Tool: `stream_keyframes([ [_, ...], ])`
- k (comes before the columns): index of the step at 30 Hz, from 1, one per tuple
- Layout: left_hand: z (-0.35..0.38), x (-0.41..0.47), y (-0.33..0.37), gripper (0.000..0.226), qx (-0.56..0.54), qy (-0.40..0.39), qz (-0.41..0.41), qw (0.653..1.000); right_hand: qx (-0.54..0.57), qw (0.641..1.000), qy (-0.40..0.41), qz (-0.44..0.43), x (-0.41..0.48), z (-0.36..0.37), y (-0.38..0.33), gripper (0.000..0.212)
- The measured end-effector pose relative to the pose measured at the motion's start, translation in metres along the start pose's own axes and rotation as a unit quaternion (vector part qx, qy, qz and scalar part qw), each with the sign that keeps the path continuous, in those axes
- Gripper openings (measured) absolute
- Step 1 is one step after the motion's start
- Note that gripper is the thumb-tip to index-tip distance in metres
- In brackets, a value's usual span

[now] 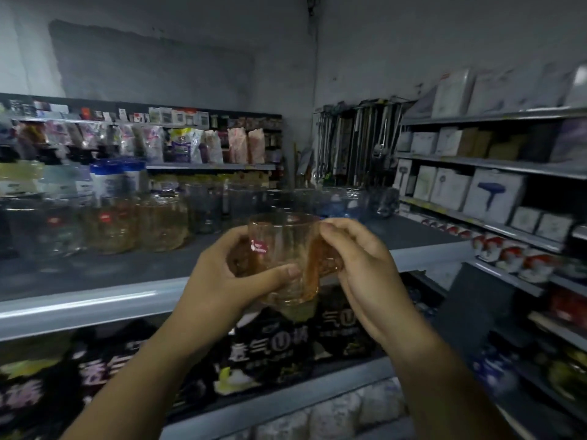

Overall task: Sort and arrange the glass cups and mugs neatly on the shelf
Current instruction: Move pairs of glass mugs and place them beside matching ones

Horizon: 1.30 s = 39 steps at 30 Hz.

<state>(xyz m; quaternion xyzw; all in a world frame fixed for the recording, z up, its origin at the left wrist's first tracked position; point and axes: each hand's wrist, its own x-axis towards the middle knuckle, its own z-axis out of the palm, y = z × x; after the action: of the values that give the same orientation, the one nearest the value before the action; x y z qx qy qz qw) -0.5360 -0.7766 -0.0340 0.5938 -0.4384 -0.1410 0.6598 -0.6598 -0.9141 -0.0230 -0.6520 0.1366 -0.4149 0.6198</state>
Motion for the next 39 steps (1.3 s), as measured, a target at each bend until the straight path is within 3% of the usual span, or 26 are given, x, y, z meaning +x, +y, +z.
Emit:
stream_keyframes([
  [4,0.062,0.018,-0.002,0.062,0.015,0.026,0.006,1.0,-0.149,0.986,0.042,-0.068,0.001,-0.066,0.0,0.019],
  [7,0.096,0.034,-0.005,0.059,0.032,0.05,0.016,0.998,-0.197,0.975,0.021,-0.102,0.008,-0.101,0.004,0.029],
  [12,0.129,0.065,-0.021,0.06,0.059,0.063,0.025,0.996,-0.159,0.979,-0.101,-0.083,0.038,-0.132,0.011,0.042],
  [17,0.144,0.096,-0.042,0.062,0.095,0.107,0.031,0.989,-0.208,0.964,-0.139,-0.088,0.08,-0.15,0.029,0.059],
  [27,0.165,0.127,-0.059,0.059,0.186,0.174,0.043,0.966,-0.188,0.955,-0.212,-0.089,0.15,-0.165,0.056,0.061],
  [31,0.166,0.131,-0.057,0.074,0.237,0.172,0.036,0.955,-0.144,0.954,-0.245,-0.092,0.174,-0.166,0.065,0.059],
  [39,0.166,0.14,-0.056,0.078,0.343,0.152,-0.016,0.927,-0.121,0.937,-0.326,-0.038,0.205,-0.168,0.072,0.053],
])
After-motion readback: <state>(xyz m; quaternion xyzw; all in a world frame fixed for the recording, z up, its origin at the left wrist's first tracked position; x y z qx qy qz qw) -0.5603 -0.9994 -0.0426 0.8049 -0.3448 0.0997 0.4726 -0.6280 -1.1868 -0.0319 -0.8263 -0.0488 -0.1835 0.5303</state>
